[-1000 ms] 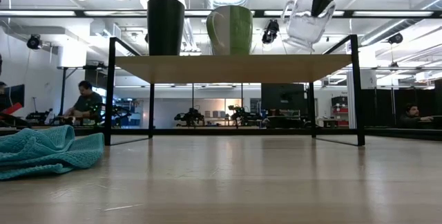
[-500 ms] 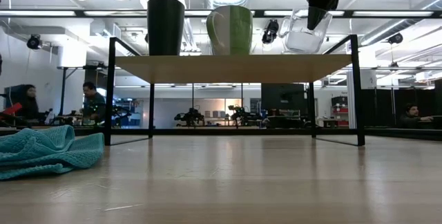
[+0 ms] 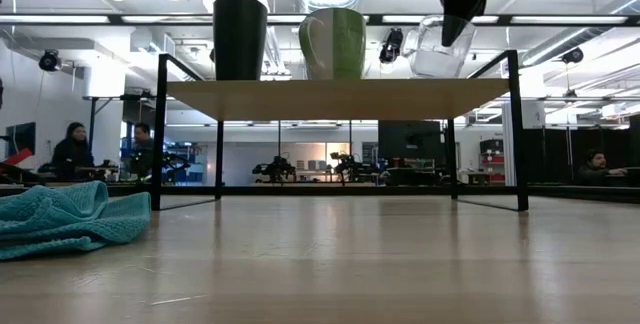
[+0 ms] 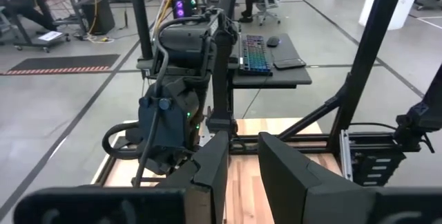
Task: Stack small to large cups/mugs on shelf
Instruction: Put the transparent mug on the shelf, then return To Home Position
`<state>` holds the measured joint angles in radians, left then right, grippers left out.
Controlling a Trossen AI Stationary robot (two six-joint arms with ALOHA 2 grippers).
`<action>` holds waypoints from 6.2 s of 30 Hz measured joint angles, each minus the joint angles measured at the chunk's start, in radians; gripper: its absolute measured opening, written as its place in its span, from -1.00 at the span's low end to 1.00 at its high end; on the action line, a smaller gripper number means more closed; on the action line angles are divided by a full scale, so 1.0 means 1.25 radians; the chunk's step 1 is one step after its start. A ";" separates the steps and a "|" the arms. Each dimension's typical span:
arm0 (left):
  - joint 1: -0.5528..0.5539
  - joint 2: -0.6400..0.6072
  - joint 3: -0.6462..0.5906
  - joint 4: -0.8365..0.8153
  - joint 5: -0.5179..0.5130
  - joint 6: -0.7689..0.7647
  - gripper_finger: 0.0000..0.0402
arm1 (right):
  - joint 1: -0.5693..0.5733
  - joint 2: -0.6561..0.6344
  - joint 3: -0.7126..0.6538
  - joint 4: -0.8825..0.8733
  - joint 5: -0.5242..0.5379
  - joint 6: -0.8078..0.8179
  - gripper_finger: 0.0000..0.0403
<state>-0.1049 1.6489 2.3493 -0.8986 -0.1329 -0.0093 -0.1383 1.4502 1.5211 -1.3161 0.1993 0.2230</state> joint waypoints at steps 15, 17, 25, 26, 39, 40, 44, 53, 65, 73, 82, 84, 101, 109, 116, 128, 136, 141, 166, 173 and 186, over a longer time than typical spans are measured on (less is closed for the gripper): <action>0.005 0.000 0.000 0.000 0.000 -0.001 -0.66 | 0.000 0.002 0.000 0.027 0.002 -0.014 -0.77; 0.005 0.000 0.000 0.000 0.000 -0.001 -0.66 | 0.000 0.002 0.000 0.028 0.002 -0.014 -0.72; 0.005 0.000 0.000 0.000 0.000 -0.003 -0.66 | 0.000 0.002 -0.001 0.044 0.017 -0.038 -0.63; 0.005 0.000 0.000 0.000 0.000 -0.003 -0.66 | 0.000 0.002 -0.001 0.049 0.017 -0.038 -0.63; 0.005 0.000 0.000 0.000 0.000 -0.005 -0.66 | -0.001 0.022 -0.001 0.062 0.078 -0.057 -0.65; 0.005 0.000 0.000 0.000 0.000 -0.005 -0.66 | -0.002 0.025 -0.001 0.062 0.079 -0.057 -0.64; 0.005 0.000 0.000 0.000 0.000 -0.005 -0.66 | -0.004 0.032 -0.001 0.064 0.079 -0.061 -0.64; 0.005 0.000 0.000 0.000 0.000 -0.005 -0.66 | -0.005 0.030 -0.001 0.100 0.079 -0.068 -0.64; 0.005 0.000 0.000 -0.001 0.000 -0.007 -0.66 | 0.012 0.024 0.029 0.079 -0.007 -0.075 -0.68; 0.005 0.000 0.000 -0.001 0.000 -0.007 -0.66 | 0.038 0.023 0.093 0.046 -0.019 -0.083 -0.63; 0.005 0.000 0.000 -0.001 0.000 -0.007 -0.66 | 0.098 0.023 0.168 -0.108 -0.049 0.002 -0.64; 0.005 0.000 0.000 -0.001 0.000 -0.007 -0.66 | 0.114 0.022 0.180 -0.130 -0.053 0.030 -0.66; 0.005 -0.171 0.000 -0.140 -0.050 -0.007 -0.66 | 0.273 -0.164 0.360 -0.204 -0.055 0.131 -0.91; 0.005 -0.271 0.001 -0.280 -0.050 -0.009 -0.66 | 0.273 -0.297 0.370 -0.203 -0.053 0.181 -0.90; 0.005 -0.318 0.000 -0.392 -0.050 -0.052 -0.66 | 0.273 -0.384 0.351 -0.203 -0.030 0.172 -0.90; 0.005 -0.341 0.000 -0.398 -0.050 -0.122 -0.66 | 0.273 -0.537 0.210 -0.136 0.038 0.141 -0.91; 0.005 -0.378 0.000 -0.375 -0.048 -0.151 -0.66 | 0.273 -0.674 0.019 0.036 -0.060 0.087 -0.91; 0.005 -0.409 -0.003 -0.371 -0.046 -0.153 -0.66 | 0.273 -0.759 -0.105 0.129 -0.076 0.097 -0.91; 0.005 -0.746 -0.463 -0.075 -0.044 -0.105 -0.66 | 0.273 -1.020 -0.580 0.544 -0.148 0.094 -0.91; 0.005 -0.930 -0.724 0.109 -0.010 -0.108 -0.66 | 0.273 -1.076 -0.656 0.601 -0.148 0.102 -0.91; 0.005 -1.181 -1.154 0.320 0.103 -0.113 -0.66 | 0.273 -1.154 -0.774 0.702 -0.155 0.140 -0.91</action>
<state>-0.0986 0.1724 0.9073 -0.4987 -0.0040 -0.1504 0.2025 0.0080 0.5533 -0.4381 0.0050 0.3977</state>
